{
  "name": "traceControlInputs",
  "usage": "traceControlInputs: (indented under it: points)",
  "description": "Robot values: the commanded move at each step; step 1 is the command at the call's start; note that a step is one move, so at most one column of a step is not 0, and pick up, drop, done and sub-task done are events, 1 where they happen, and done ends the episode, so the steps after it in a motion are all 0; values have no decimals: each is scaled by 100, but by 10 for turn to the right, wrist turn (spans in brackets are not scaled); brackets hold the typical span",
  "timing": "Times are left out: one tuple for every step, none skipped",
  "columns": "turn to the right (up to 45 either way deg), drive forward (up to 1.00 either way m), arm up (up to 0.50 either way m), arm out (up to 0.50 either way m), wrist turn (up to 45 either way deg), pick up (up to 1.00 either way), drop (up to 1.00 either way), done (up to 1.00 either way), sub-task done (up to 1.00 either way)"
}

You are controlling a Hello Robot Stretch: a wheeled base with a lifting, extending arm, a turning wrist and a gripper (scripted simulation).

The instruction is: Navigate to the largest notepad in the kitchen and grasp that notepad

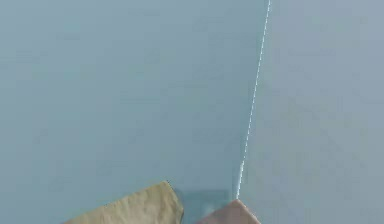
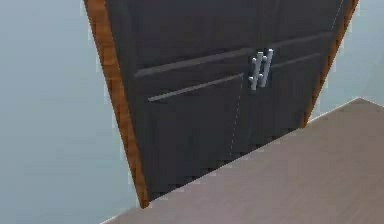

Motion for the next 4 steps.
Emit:
traceControlInputs:
  points:
    - [-450,0,0,0,0,0,0,0,0]
    - [-450,0,0,0,0,0,0,0,0]
    - [-450,0,0,0,0,0,0,0,0]
    - [-120,0,0,0,0,0,0,0,0]
